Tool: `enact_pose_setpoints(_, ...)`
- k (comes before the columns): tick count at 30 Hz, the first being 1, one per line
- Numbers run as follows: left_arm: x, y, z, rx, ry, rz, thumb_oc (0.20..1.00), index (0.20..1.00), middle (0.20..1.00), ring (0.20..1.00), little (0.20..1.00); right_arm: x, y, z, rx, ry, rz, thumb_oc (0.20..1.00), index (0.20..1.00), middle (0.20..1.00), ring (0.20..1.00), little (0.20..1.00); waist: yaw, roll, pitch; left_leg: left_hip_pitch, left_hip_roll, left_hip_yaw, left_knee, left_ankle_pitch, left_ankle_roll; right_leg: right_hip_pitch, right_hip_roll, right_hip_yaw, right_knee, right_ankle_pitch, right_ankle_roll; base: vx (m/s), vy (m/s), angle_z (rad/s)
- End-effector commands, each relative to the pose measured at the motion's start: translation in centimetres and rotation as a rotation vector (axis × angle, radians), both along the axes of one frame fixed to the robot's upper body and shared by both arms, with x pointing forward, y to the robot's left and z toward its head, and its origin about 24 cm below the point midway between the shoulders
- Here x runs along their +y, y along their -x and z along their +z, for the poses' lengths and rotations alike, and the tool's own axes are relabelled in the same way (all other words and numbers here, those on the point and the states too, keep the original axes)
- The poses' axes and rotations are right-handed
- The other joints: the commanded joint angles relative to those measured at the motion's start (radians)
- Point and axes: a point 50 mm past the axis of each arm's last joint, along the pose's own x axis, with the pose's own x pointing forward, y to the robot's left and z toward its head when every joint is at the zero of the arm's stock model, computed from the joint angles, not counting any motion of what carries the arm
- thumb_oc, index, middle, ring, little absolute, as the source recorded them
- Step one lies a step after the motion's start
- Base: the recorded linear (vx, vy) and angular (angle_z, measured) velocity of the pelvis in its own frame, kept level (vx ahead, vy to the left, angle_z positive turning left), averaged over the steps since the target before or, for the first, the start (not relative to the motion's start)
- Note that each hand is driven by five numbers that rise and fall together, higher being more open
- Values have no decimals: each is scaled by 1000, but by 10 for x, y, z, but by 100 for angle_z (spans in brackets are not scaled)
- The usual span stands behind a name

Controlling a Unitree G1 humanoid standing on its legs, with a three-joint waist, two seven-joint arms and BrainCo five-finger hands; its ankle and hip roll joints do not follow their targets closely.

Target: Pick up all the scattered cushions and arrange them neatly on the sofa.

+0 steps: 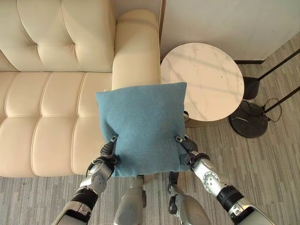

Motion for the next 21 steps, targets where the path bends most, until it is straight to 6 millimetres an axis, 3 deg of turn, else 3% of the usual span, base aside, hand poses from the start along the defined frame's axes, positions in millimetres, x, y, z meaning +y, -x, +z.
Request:
enact_pose_setpoints(1, -191, 0, 39, -144, 463, -506, 200, 200, 200, 200, 200, 129, 41, 49, -85, -445, 405, 200, 200, 200, 200, 200, -32, -6, 1, 70, 25, -13, -2, -124, -27, -77, -23, 54, 133, -137, 41, 4, 42, 0)
enact_pose_setpoints(6, -196, 13, 57, -221, 489, -572, 200, 200, 200, 200, 200, 134, 60, 62, -79, -581, 438, 200, 200, 200, 200, 200, -36, -5, -25, 86, 19, -6, -4, -135, -23, -60, -28, 60, 127, -135, 49, 0, 48, -2)
enact_pose_setpoints(9, -177, 21, 73, -350, 385, -613, 200, 200, 200, 200, 200, 127, 72, 66, -101, -625, 437, 200, 200, 200, 200, 200, -38, -3, -68, 111, 9, 3, -7, -149, -11, -37, -37, 69, 125, -132, 62, -3, 116, -6)
enact_pose_setpoints(15, -159, 25, 88, -442, 317, -583, 200, 200, 200, 200, 200, 113, 70, 70, -154, -617, 395, 200, 200, 200, 200, 200, -45, 15, -94, 121, 5, 33, -7, -148, 0, -45, -35, 81, 160, -113, 83, -70, 77, -15)
enact_pose_setpoints(17, -156, 26, 92, -467, 296, -582, 200, 200, 200, 200, 200, 114, 73, 71, -152, -632, 403, 200, 200, 200, 200, 200, -45, 28, -93, 120, 15, 46, -7, -140, 3, -50, -22, 83, 226, -134, 83, -143, 69, -26)
enact_pose_setpoints(18, -148, 26, 98, -504, 270, -569, 200, 200, 200, 200, 200, 115, 74, 73, -160, -638, 410, 200, 200, 200, 200, 200, -40, 42, -96, 123, 24, 65, -7, -131, 4, -36, -8, 75, 304, -182, 72, -118, 71, -26)
enact_pose_setpoints(19, -148, 26, 98, -504, 270, -569, 200, 200, 200, 200, 200, 115, 74, 73, -160, -638, 410, 200, 200, 200, 200, 200, -39, 43, -98, 121, 25, 65, -7, -130, 4, -38, -7, 75, 302, -179, 72, -101, 64, -22)
enact_pose_setpoints(21, -139, 30, 103, -546, 238, -553, 200, 200, 200, 200, 200, 115, 75, 78, -196, -630, 438, 200, 200, 200, 200, 200, -22, 49, -130, 128, 25, 88, -7, -124, 6, 26, 11, 59, 344, -239, 60, -75, 1, -25)
